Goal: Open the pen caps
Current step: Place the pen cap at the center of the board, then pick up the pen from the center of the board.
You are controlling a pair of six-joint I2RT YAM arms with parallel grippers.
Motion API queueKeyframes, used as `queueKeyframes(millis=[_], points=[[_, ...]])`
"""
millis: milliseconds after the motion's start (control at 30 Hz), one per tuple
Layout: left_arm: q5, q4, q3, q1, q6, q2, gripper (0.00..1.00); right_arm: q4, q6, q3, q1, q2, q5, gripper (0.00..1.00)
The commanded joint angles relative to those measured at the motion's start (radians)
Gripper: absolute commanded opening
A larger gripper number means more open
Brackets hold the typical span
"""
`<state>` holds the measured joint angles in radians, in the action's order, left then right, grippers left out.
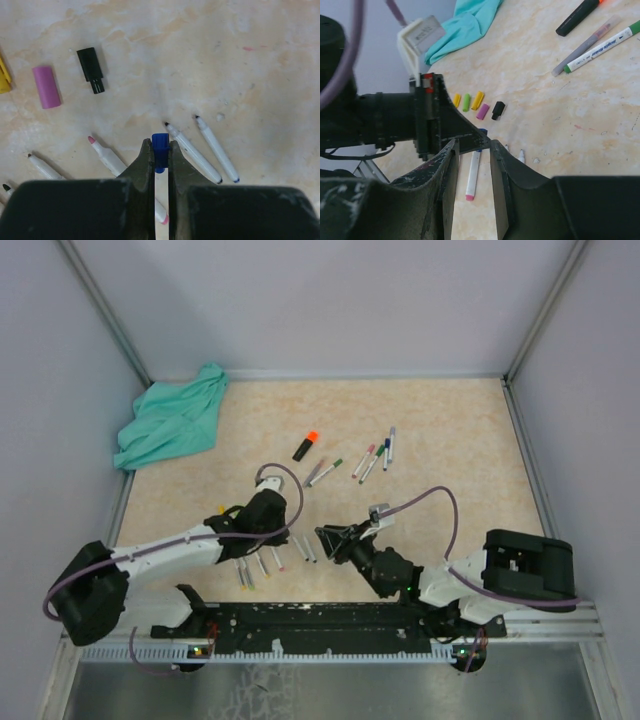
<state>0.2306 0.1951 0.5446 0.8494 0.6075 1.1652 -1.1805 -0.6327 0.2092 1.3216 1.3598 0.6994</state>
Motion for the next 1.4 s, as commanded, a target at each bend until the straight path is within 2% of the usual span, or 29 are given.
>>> queueKeyframes(millis=[0,200,300,567,767,967,1067,1167,1267,1367], points=[[0.156,0.032,0.107,0.003,0.07,0.144,0.06,-0.048,-0.017,-0.017,0.01,-0.034,0.064,0.32],[0.246,0.088,0.249,-0.002,0.076,0.323,0.06,-0.05,-0.016,-0.01,0.011,-0.03,0.056,0.32],[0.244,0.076,0.285,-0.02,0.057,0.382,0.08,-0.057,-0.012,-0.01,0.012,-0.03,0.056,0.32],[0.185,0.051,0.325,-0.049,0.05,0.476,0.24,-0.07,-0.024,-0.04,0.014,-0.056,0.084,0.32],[0.194,0.064,0.335,-0.05,0.041,0.449,0.37,-0.09,-0.026,-0.051,0.014,-0.059,0.088,0.32],[0.204,0.095,0.348,-0.05,0.011,0.381,0.4,-0.101,-0.026,-0.058,0.016,-0.065,0.088,0.32],[0.194,0.07,0.352,-0.054,-0.058,0.323,0.42,-0.107,-0.024,-0.06,0.016,-0.065,0.083,0.32],[0.164,0.019,0.341,-0.078,-0.151,0.272,0.49,-0.12,-0.021,-0.064,0.017,-0.065,0.084,0.32],[0.078,-0.018,0.353,-0.128,-0.242,0.244,0.55,-0.129,-0.022,-0.073,0.018,-0.068,0.091,0.33],[-0.099,-0.043,0.389,-0.196,-0.309,0.243,0.62,-0.157,-0.025,-0.084,0.019,-0.07,0.1,0.33]])
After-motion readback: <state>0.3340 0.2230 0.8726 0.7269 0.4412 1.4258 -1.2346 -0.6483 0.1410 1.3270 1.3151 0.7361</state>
